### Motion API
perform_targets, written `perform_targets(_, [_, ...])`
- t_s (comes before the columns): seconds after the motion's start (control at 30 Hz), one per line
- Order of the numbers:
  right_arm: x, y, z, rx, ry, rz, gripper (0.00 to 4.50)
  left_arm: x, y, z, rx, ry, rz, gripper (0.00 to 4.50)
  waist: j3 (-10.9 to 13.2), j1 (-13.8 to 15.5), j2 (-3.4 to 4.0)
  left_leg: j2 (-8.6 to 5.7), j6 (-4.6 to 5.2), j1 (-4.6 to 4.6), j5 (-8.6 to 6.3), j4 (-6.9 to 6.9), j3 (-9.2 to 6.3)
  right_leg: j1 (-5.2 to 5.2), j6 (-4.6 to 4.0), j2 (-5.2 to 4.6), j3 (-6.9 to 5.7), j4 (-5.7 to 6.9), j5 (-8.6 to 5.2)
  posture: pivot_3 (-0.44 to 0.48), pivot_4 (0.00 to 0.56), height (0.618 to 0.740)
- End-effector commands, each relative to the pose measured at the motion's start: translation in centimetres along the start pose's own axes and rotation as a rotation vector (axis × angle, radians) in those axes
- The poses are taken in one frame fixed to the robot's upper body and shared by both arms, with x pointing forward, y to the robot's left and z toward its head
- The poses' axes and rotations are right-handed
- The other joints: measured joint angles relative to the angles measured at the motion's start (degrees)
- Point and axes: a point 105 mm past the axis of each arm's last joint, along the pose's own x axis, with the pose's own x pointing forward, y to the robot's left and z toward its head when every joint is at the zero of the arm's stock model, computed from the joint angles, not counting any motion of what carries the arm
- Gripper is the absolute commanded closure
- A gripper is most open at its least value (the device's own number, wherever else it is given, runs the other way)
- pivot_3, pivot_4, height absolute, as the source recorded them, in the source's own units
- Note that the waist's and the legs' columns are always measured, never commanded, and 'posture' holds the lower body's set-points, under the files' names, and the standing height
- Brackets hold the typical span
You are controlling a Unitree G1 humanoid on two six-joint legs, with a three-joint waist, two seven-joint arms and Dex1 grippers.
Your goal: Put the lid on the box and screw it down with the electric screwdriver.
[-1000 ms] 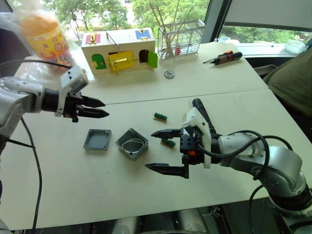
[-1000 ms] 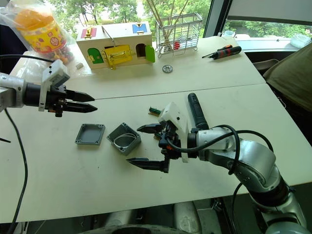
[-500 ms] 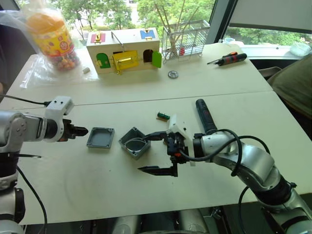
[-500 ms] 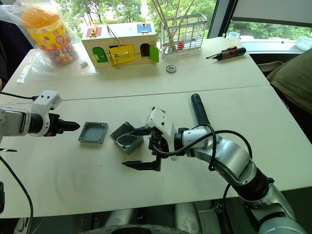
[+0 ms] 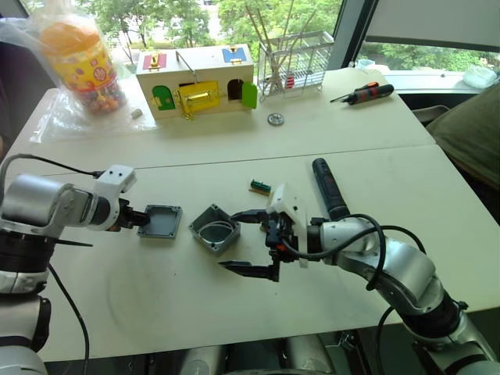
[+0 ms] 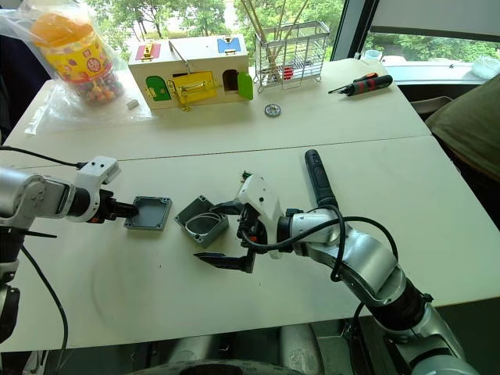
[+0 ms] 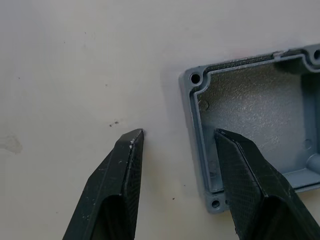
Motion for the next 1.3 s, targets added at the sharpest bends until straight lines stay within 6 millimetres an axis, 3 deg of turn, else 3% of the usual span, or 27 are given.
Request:
perform_targets(0.03, [-0.3, 0.1, 1.1, -0.027, -0.043, -0.024, 0.0, 0.7, 0.1, -0.4, 0.002, 0.013, 0.007, 3.1, -0.01, 0.09, 0.0, 0.0, 0.0, 0.0, 0.0, 0.0, 0.0, 0.0, 0.0, 0.0, 0.0, 0.0, 0.0, 0.0, 0.15, 0.74])
perform_targets(0.13, [-0.3, 0.2, 1.0, -0.016, -0.043, -0.028, 0.0, 0.9, -0.1, -0.3, -0.012, 0.005, -0.004, 4.43, -0.11, 0.12, 0.08, 0.0, 0.02, 0.02, -0.01, 0.0, 0.0, 0.04, 0.0, 0.0, -0.01, 0.0, 0.0, 0.0, 0.15, 0.74])
perform_targets(0.4, [-1.6, -1.2, 1.8, 0.069, -0.085, -0.088, 0.0, 1.3, 0.0, 0.1, -0.052, -0.039, -0.005, 4.43, -0.25, 0.72, 0.28, -0.01, 0.1, 0.05, -0.05, 0.01, -0.02, 0.09, 0.0, 0.0, -0.02, 0.02, 0.0, 0.0, 0.15, 0.74])
perform_targets(0.53, [-2.9, -2.3, 3.4, 0.152, -0.181, -0.116, 0.0, -2.1, 2.2, 5.3, -0.066, -0.296, 0.035, 4.43, -0.19, 1.31, 0.18, 0.0, 0.09, 0.04, -0.05, 0.01, -0.05, 0.06, -0.01, 0.01, -0.03, 0.08, 0.01, 0.0, 0.15, 0.74])
perform_targets(0.6, [-3.1, -3.5, 4.2, 0.208, -0.25, -0.156, 0.0, -4.5, 2.3, 9.3, 0.015, -0.549, 0.033, 4.43, -0.15, 1.34, 0.08, 0.01, 0.04, -0.01, -0.02, 0.01, -0.11, -0.01, -0.03, 0.02, -0.06, 0.09, 0.02, 0.0, 0.15, 0.74])
perform_targets(0.7, [-3.0, -6.3, 5.2, 0.267, -0.34, -0.251, 0.0, -8.7, 0.9, 14.0, 0.045, -0.991, -0.033, 4.43, -0.15, 1.38, 0.07, 0.0, -0.19, -0.06, 0.11, 0.01, -0.08, -0.03, -0.04, -0.06, -0.06, 0.01, 0.03, 0.0, 0.15, 0.74])
perform_targets(0.8, [-2.7, -9.5, 5.6, 0.285, -0.363, -0.374, 0.0, -9.2, -0.9, 14.8, -0.003, -1.152, -0.139, 4.43, -0.17, 0.97, 0.09, -0.01, -0.16, -0.06, 0.09, 0.01, 0.03, 0.0, -0.06, -0.11, -0.05, -0.1, 0.05, 0.0, 0.15, 0.74])
perform_targets(0.93, [-1.7, -12.8, 6.4, 0.257, -0.364, -0.468, 0.0, -9.5, -4.9, 15.5, -0.022, -1.38, -0.281, 4.43, -0.17, 0.25, 0.08, -0.04, -0.14, -0.06, 0.09, 0.0, 0.16, -0.11, -0.05, -0.18, -0.04, 0.02, 0.05, 0.0, 0.15, 0.74])
perform_targets(1.07, [-1.8, -14.1, 7.2, 0.255, -0.402, -0.499, 0.0, -8.3, -8.3, 15.9, 0.021, -1.393, -0.375, 4.43, -0.17, -0.5, 0.07, -0.04, -0.14, -0.13, 0.09, -0.01, 0.14, -0.24, -0.05, -0.18, -0.06, 0.1, 0.05, 0.0, 0.15, 0.74])
perform_targets(1.3, [-1.9, -13.2, 7.9, 0.26, -0.4, -0.46, 0.0, -7.8, -10.7, 16.0, 0.063, -1.391, -0.446, 4.43, -0.17, -0.55, 0.07, -0.04, -0.13, -0.13, 0.08, -0.01, 0.16, -0.34, -0.05, -0.1, -0.04, 0.31, 0.05, 0.0, 0.15, 0.74])
